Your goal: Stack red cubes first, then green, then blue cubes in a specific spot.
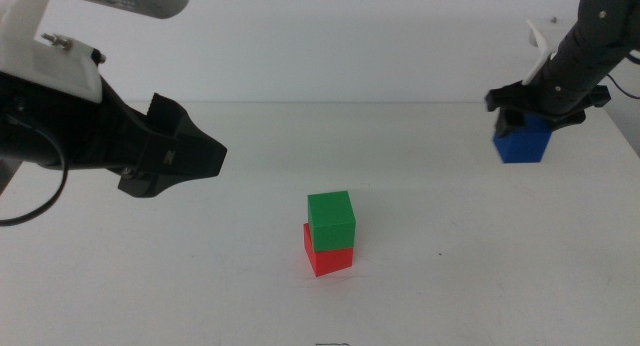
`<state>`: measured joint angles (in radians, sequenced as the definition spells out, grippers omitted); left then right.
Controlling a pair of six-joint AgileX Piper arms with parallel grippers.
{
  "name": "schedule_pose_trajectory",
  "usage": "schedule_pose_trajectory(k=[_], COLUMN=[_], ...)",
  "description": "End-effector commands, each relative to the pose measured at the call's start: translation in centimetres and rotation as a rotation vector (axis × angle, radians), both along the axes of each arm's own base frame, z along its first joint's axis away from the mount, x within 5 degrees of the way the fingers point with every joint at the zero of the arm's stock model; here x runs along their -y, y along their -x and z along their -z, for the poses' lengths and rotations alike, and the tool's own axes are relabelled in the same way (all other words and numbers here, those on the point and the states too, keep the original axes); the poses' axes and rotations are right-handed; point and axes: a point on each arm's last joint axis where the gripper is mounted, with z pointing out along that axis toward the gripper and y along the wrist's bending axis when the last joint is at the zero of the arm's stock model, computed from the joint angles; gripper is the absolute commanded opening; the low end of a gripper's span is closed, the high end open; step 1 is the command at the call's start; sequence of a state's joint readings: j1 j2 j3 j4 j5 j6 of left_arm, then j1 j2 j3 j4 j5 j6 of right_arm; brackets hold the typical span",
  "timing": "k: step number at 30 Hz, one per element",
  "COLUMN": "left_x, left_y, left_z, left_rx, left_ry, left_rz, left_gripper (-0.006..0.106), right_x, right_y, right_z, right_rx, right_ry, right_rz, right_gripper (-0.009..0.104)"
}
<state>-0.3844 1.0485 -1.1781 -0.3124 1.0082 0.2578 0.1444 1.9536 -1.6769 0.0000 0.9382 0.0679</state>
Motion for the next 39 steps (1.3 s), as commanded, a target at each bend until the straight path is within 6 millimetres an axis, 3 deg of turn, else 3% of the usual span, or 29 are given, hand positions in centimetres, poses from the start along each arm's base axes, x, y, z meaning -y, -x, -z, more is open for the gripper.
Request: schedule_pose_trajectory(k=[1, 4, 8, 13, 18, 26, 31, 39], left_x=[0.0, 0.0, 0.0, 0.0, 0.0, 0.0, 0.0, 0.0], left_y=[0.3, 0.3, 0.3, 0.3, 0.3, 0.3, 0.3, 0.3], left_z=[-1.6, -1.6, -1.6, -1.6, -1.6, -1.6, -1.6, -1.6], left_rx=[0.075, 0.076, 0.075, 0.076, 0.076, 0.075, 0.075, 0.075], left_ry=[0.059, 0.060, 0.059, 0.060, 0.060, 0.059, 0.059, 0.059], left_rz=[-0.011, -0.011, -0.011, -0.011, -0.011, -0.011, -0.011, -0.011], left_gripper=[0.090, 0.090, 0.090, 0.090, 0.090, 0.090, 0.090, 0.090], right_x=[-2.4, -6.2, -11.0, -16.1, -20.0, -22.7, -23.3, -23.7], right_y=[4.7, 9.2, 13.0, 14.7, 14.8, 13.4, 12.8, 12.2], right_z=[-6.2, -9.1, -11.1, -10.3, -9.8, -8.0, -6.8, -6.3], right_rx=[0.193, 0.237, 0.258, 0.195, 0.191, 0.132, 0.125, 0.154], right_ry=[-0.043, -0.056, -0.020, 0.031, 0.007, -0.042, -0.026, -0.032], right_rz=[-0.030, -0.060, -0.060, -0.069, -0.116, -0.116, -0.122, -0.139], right_gripper=[-0.001, -0.001, -0.001, -0.001, -0.001, -0.001, -0.001, -0.001])
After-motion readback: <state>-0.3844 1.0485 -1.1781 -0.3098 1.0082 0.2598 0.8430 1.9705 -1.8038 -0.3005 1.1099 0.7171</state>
